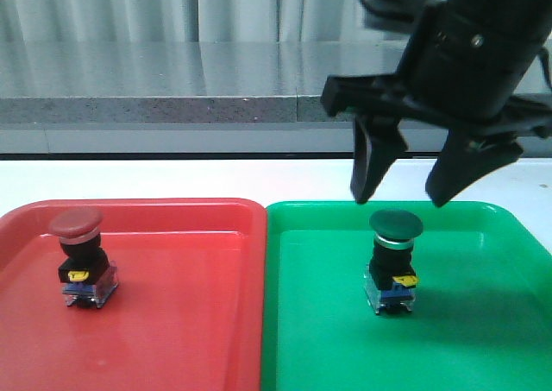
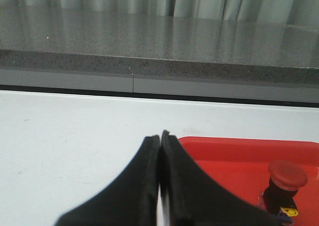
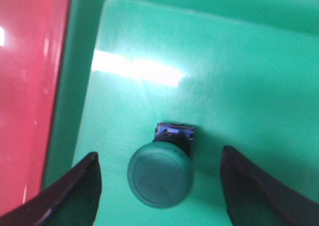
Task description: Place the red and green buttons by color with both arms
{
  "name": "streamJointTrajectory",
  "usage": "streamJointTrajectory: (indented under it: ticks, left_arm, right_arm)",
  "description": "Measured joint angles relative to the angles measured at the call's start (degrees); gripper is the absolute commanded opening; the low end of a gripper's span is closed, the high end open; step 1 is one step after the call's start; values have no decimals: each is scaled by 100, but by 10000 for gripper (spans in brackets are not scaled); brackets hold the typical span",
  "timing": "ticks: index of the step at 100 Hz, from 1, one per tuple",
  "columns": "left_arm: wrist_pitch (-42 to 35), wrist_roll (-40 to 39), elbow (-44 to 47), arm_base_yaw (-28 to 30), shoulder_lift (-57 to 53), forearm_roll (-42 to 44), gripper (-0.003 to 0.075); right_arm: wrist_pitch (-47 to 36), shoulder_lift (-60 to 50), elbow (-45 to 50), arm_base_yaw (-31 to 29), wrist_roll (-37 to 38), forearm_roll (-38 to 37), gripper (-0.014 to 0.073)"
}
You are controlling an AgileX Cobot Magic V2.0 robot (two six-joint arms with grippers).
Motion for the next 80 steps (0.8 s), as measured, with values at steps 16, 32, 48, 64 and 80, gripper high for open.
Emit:
streamJointTrajectory:
  ticks: [16,32,48,64,80]
  left_arm:
    - [0,0,0,0,0,0,-20]
    - [0,0,0,0,0,0,-20]
    - [0,0,0,0,0,0,-20]
    - [0,0,0,0,0,0,-20]
    - [0,0,0,0,0,0,-20]
  right_arm:
    - [55,-654,110,-674,-287,24,503]
    - [91,-1317,501,-1573,-668,24,314]
    - [129,-2021,957,-2323,-1178,24,-2]
    - [-173,-2784,1521,-2755,-1282,-89,-64]
    - [-735,-3581,2195,-2911,-1324,-209,-64]
